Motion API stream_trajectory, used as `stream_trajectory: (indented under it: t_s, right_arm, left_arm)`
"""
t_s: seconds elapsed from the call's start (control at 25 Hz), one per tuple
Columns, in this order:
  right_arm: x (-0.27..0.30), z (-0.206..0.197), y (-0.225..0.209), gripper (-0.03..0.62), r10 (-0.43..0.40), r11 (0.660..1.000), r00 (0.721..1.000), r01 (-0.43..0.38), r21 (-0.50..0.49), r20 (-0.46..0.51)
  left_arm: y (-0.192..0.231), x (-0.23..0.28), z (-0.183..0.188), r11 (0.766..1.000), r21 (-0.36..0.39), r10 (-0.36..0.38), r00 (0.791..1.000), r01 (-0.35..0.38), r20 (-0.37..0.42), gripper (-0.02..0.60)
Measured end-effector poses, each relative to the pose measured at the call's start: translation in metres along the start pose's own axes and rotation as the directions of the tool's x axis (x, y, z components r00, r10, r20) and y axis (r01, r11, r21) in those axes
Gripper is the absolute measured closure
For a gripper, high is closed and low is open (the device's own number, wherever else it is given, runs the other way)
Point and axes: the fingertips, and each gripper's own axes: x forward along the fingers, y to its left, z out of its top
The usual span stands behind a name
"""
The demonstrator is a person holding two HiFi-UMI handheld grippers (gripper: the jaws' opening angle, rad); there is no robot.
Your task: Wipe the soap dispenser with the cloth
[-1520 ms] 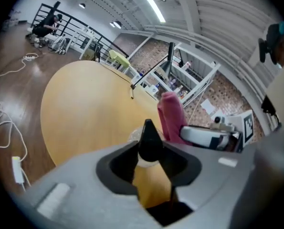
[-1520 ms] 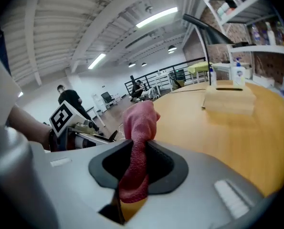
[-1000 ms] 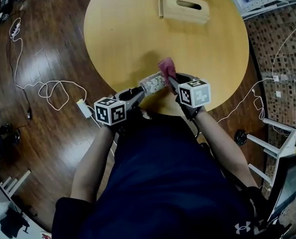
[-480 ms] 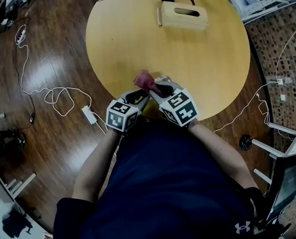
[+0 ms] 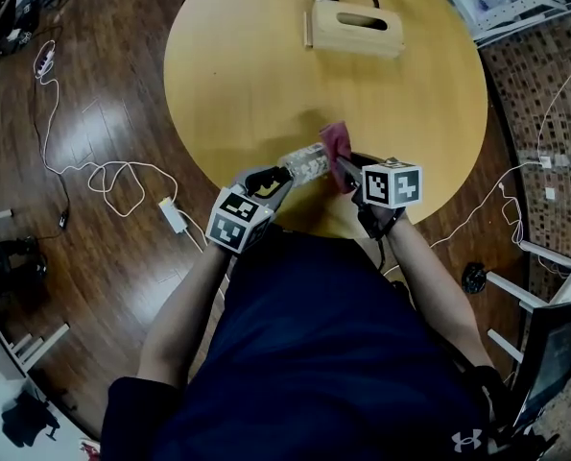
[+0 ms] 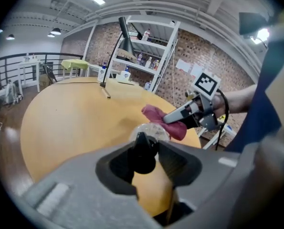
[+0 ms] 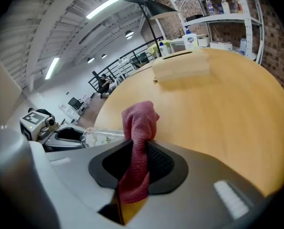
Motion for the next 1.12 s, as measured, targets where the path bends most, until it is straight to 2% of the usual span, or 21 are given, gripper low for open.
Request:
stream_trajectory:
  t_s: [0.16, 0.32, 0.48, 0.6, 0.72, 0.8, 0.96, 1.12]
  right_arm:
    - [0.000, 0.005, 0.045, 0.505, 0.097, 0.993, 0.995, -0.099, -0.061, -0.033]
    - [-0.003, 0.010, 0.096, 0.505, 0.190, 0.970, 0.980, -0.196, -0.143, -0.057]
    - [-0.005, 0.011, 0.107, 0.505, 0.229, 0.957, 0.971, -0.237, -0.169, -0.063]
    - [-0.007, 0.013, 0.085, 0.505, 0.188, 0.973, 0.981, -0.192, -0.127, -0.045]
    - [-0.005, 0.007, 0.047, 0.505, 0.110, 0.991, 0.993, -0.113, -0.075, -0.040]
    - [-0.004, 0.001, 0.023, 0.505, 0.076, 0.997, 0.996, -0.077, -0.023, -0.041]
    - [-0.004, -0.011, -0.006, 0.505, 0.017, 0.999, 0.999, -0.014, 0.045, -0.051]
    - [-0.008, -0.004, 0.027, 0.505, 0.057, 0.998, 0.998, -0.058, -0.008, -0.031]
  left_arm:
    - [-0.003, -0.001, 0.003, 0.997, 0.082, 0.003, 1.000, -0.002, -0.019, 0.445]
    - [-0.007, -0.001, 0.003, 0.988, 0.153, 0.006, 0.999, 0.000, -0.039, 0.445]
    - [-0.013, 0.001, 0.004, 0.970, 0.243, 0.004, 0.999, 0.009, -0.054, 0.445]
    - [-0.019, 0.002, 0.006, 0.943, 0.333, 0.002, 0.998, 0.021, -0.069, 0.445]
    - [-0.024, 0.003, 0.004, 0.901, 0.434, 0.009, 0.995, 0.034, -0.097, 0.445]
    - [-0.025, 0.003, 0.001, 0.883, 0.468, 0.014, 0.994, 0.040, -0.112, 0.445]
    - [-0.024, 0.001, -0.004, 0.862, 0.505, 0.026, 0.991, 0.045, -0.133, 0.445]
    - [-0.024, 0.001, 0.003, 0.859, 0.510, 0.027, 0.990, 0.048, -0.139, 0.445]
